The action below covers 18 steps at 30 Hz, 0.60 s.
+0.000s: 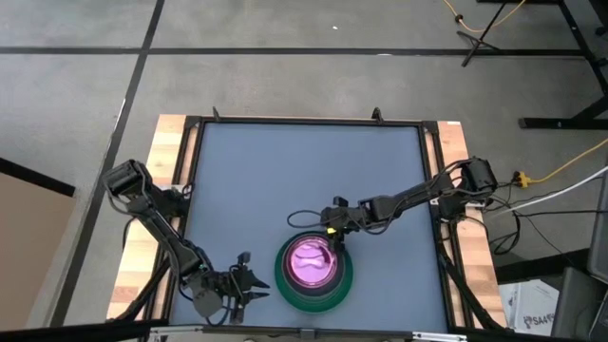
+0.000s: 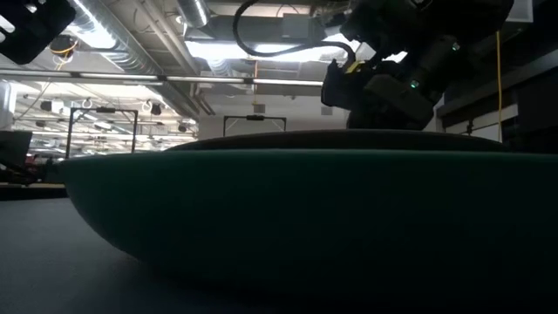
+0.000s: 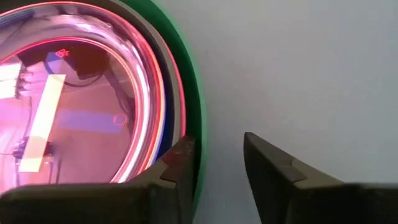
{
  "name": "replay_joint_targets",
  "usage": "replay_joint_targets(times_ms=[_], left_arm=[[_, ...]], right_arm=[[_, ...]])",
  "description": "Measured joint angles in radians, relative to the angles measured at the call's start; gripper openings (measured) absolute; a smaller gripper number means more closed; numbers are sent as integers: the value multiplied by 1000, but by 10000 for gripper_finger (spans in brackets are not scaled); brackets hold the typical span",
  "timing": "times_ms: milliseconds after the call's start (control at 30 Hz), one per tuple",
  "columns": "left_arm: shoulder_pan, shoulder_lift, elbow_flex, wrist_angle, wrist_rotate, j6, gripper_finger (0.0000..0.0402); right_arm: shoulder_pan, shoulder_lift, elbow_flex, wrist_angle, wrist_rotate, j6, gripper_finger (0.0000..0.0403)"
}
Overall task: Stack plastic plates
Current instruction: Move the stack of plates to the center of the table
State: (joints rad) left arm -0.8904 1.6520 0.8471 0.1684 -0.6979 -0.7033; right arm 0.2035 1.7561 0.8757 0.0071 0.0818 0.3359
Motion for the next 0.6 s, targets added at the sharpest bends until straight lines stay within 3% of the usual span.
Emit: replay_joint_targets(times_ms=[300, 600], left_arm=[[12, 0, 0, -1, 8, 8, 82], [11, 0, 0, 0, 8, 25, 82]], right_arm=[[0, 0, 0, 2, -4, -22, 15], [-12, 0, 17, -9, 90, -30, 4]])
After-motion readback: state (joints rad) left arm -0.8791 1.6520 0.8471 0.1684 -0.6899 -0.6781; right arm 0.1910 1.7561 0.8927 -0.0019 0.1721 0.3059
